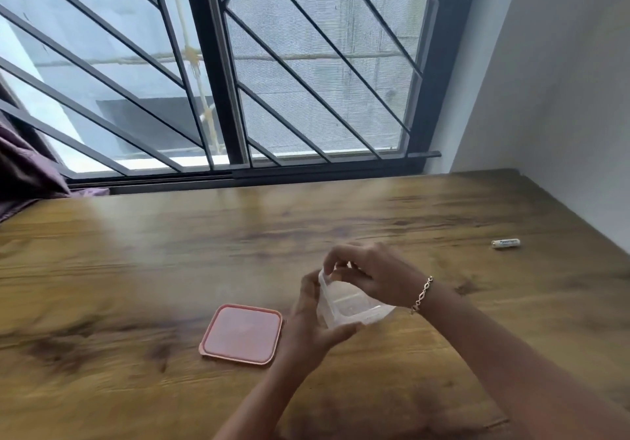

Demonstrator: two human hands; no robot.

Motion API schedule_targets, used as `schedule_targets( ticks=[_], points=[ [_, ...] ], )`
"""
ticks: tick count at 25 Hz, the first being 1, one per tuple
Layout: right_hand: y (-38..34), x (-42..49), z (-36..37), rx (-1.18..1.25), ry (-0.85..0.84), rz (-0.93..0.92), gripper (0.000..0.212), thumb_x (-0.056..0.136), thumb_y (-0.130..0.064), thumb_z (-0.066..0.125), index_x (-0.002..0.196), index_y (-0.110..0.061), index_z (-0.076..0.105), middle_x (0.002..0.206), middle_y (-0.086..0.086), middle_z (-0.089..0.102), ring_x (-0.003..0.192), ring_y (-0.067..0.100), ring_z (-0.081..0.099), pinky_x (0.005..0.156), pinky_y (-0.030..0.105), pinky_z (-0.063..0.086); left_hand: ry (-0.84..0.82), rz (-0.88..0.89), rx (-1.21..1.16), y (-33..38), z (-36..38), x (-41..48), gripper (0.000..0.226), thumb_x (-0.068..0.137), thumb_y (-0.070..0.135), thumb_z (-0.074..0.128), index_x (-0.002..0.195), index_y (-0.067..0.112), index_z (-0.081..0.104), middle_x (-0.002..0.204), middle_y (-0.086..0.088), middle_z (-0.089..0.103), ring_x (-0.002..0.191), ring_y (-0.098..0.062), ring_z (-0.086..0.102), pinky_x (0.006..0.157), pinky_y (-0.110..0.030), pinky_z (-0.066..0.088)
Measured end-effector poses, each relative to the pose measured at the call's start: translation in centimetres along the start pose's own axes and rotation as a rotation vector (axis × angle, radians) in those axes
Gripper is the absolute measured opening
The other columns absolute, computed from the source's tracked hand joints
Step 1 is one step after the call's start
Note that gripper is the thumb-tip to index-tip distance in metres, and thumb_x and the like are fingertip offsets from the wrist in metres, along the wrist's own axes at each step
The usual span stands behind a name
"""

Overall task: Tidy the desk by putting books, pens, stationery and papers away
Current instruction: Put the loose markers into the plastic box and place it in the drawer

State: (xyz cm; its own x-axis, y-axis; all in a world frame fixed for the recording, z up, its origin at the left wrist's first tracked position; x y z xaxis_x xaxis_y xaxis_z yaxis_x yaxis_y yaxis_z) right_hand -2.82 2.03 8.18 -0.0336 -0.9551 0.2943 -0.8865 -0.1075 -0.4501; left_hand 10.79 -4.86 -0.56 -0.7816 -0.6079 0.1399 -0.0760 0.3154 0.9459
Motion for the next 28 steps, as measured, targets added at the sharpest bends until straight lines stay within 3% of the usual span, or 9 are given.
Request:
schedule_targets(
  ticks=[3, 9, 11, 12, 14, 17, 19, 22, 28],
  points=[
    [0.5, -0.6, 0.5, 0.12, 0.06, -0.012, 0.013, 0.087, -0.018, 0.054, 0.093, -0.01, 0.062, 0.085, -0.008, 0.065, 0.071, 0.003, 0.056, 0.065, 0.02, 0.048, -0.026, -0.008, 0.012, 0.1, 0.4, 0.4, 0.078, 0.056, 0.048, 0.081, 0.119, 0.04, 0.035, 0.114, 0.016, 0.061, 0.109, -0.007, 0.059, 0.094, -0.041, 0.049],
    [2.3, -2.1, -2.5, 0.453, 0.407, 0.165, 0.011, 0.088, -0.01, 0.051, 0.084, -0.017, 0.059, 0.074, -0.011, 0.062, 0.069, -0.003, 0.061, 0.07, 0.014, 0.05, -0.087, 0.012, -0.066, 0.1, 1.6, 0.8, 0.078, 0.054, 0.039, 0.082, 0.12, 0.027, 0.041, 0.122, 0.013, 0.056, 0.114, -0.003, 0.055, 0.1, -0.032, 0.047],
    [6.6, -3.2, -4.2, 0.251, 0.53, 0.372, 0.012, 0.09, -0.012, 0.053, 0.095, -0.015, 0.064, 0.088, 0.001, 0.069, 0.085, 0.006, 0.066, 0.081, 0.026, 0.052, -0.102, 0.022, -0.085, 0.1, 1.8, 1.1, 0.081, 0.051, 0.043, 0.082, 0.119, 0.023, 0.043, 0.124, 0.01, 0.056, 0.115, 0.0, 0.055, 0.099, -0.025, 0.046],
    [9.6, -4.2, -5.2, 0.018, 0.469, 0.523, 0.02, 0.091, -0.014, 0.054, 0.108, -0.012, 0.064, 0.107, 0.007, 0.068, 0.102, 0.016, 0.063, 0.092, 0.033, 0.048, -0.107, 0.033, -0.092, 0.2, 1.9, 1.3, 0.084, 0.048, 0.047, 0.082, 0.119, 0.023, 0.043, 0.124, 0.009, 0.056, 0.114, 0.002, 0.055, 0.096, -0.019, 0.047],
    [15.8, -7.0, -6.4, -0.316, 0.14, 0.862, 0.043, 0.094, -0.023, 0.05, 0.136, -0.014, 0.044, 0.148, 0.011, 0.037, 0.137, 0.031, 0.033, 0.11, 0.037, 0.027, -0.112, 0.057, -0.117, 0.6, 2.2, 1.7, 0.092, 0.041, 0.06, 0.082, 0.117, 0.025, 0.043, 0.123, 0.01, 0.057, 0.11, 0.007, 0.055, 0.087, -0.007, 0.044],
    [21.5, -11.2, -6.5, -0.363, -0.149, 1.162, 0.057, 0.096, -0.04, 0.042, 0.147, -0.028, 0.02, 0.158, 0.009, -0.003, 0.143, 0.039, -0.001, 0.116, 0.043, 0.011, -0.111, 0.057, -0.161, 0.5, 2.8, 2.2, 0.086, 0.038, 0.067, 0.081, 0.111, 0.039, 0.045, 0.116, 0.018, 0.06, 0.107, 0.009, 0.056, 0.08, -0.003, 0.043],
    [23.0, -13.0, -5.9, -0.374, -0.163, 1.146, 0.05, 0.097, -0.036, 0.039, 0.145, -0.03, 0.026, 0.157, 0.01, 0.007, 0.143, 0.037, 0.011, 0.115, 0.039, 0.018, -0.12, 0.066, -0.143, 0.4, 3.2, 2.6, 0.079, 0.037, 0.069, 0.081, 0.105, 0.05, 0.045, 0.115, 0.025, 0.058, 0.109, 0.008, 0.055, 0.08, -0.003, 0.043],
    [22.9, -14.3, -5.2, -0.535, 0.047, 1.009, 0.032, 0.096, -0.021, 0.044, 0.126, -0.022, 0.055, 0.13, 0.005, 0.051, 0.117, 0.031, 0.048, 0.094, 0.034, 0.043, -0.131, 0.086, -0.128, 0.3, 3.6, 3.2, 0.076, 0.039, 0.069, 0.08, 0.105, 0.049, 0.046, 0.116, 0.024, 0.058, 0.115, 0.005, 0.053, 0.086, -0.004, 0.04],
    [18.1, -14.0, -5.9, -0.474, 0.274, 0.955, 0.021, 0.09, -0.027, 0.056, 0.098, -0.008, 0.063, 0.104, 0.01, 0.063, 0.096, 0.03, 0.058, 0.076, 0.033, 0.042, -0.145, 0.069, -0.115, 0.7, 4.6, 4.1, 0.073, 0.039, 0.071, 0.079, 0.102, 0.055, 0.046, 0.124, 0.011, 0.056, 0.118, 0.001, 0.051, 0.085, -0.008, 0.041]
  ],
)
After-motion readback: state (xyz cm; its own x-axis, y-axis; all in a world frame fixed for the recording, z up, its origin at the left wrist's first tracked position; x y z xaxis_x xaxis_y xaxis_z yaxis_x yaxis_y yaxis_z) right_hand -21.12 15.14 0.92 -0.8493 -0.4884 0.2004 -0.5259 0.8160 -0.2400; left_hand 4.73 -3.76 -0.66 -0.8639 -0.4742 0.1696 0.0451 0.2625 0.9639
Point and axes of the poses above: each hand's wrist, its own x-axis towards the middle knuckle, its own z-axis out of the palm, y = z × x, the point moved 1 cm from there along x, towards the middle knuckle
